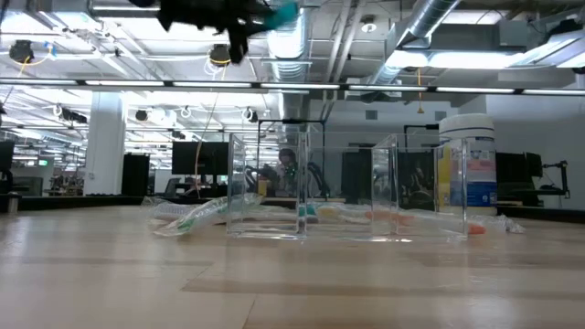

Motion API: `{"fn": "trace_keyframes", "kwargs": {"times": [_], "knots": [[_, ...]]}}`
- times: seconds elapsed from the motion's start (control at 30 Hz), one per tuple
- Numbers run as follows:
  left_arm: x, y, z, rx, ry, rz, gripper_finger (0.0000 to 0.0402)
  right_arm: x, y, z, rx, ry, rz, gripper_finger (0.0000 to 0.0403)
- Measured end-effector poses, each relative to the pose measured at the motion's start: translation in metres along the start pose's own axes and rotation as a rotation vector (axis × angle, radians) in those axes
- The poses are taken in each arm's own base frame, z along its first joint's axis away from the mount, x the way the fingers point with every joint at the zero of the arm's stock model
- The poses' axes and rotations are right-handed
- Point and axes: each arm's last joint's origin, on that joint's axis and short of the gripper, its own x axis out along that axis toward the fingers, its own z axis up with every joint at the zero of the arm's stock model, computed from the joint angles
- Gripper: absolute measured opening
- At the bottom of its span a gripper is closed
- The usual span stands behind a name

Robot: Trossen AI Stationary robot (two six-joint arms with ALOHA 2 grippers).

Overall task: Pick & Place toothbrushing station
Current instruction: Put the blue mouthwash into the transparent organizer

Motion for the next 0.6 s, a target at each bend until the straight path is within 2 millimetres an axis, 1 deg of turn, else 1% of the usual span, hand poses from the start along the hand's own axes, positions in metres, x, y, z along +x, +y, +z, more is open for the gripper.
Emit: {"fn": "trace_keyframes", "kwargs": {"times": [0.07,0.17,0.23,0.3,0.4,0.47,0.6], "knots": [[-0.012,-0.014,0.006,-0.006,-0.028,-0.036,0.0086,0.016,0.001,-0.005,0.018,0.019,0.081,0.006],[-0.025,-0.029,0.011,-0.013,-0.061,-0.063,0.0086,0.037,0.003,-0.01,0.071,0.035,0.212,0.006],[-0.03,-0.035,0.012,-0.024,-0.064,-0.069,0.0086,0.049,0.006,-0.013,0.097,0.033,0.302,0.006],[-0.033,-0.037,0.008,-0.052,-0.028,-0.074,0.0086,0.058,0.008,-0.015,0.121,0.037,0.378,0.006],[-0.033,-0.038,-0.003,-0.117,0.061,-0.049,0.0086,0.067,0.011,-0.021,0.156,0.081,0.45,0.006],[-0.031,-0.038,-0.01,-0.136,0.113,-0.036,0.0086,0.069,0.012,-0.026,0.163,0.121,0.473,0.006],[-0.028,-0.043,-0.015,-0.121,0.15,-0.044,0.0086,0.074,0.017,-0.031,0.173,0.171,0.504,0.006]]}}
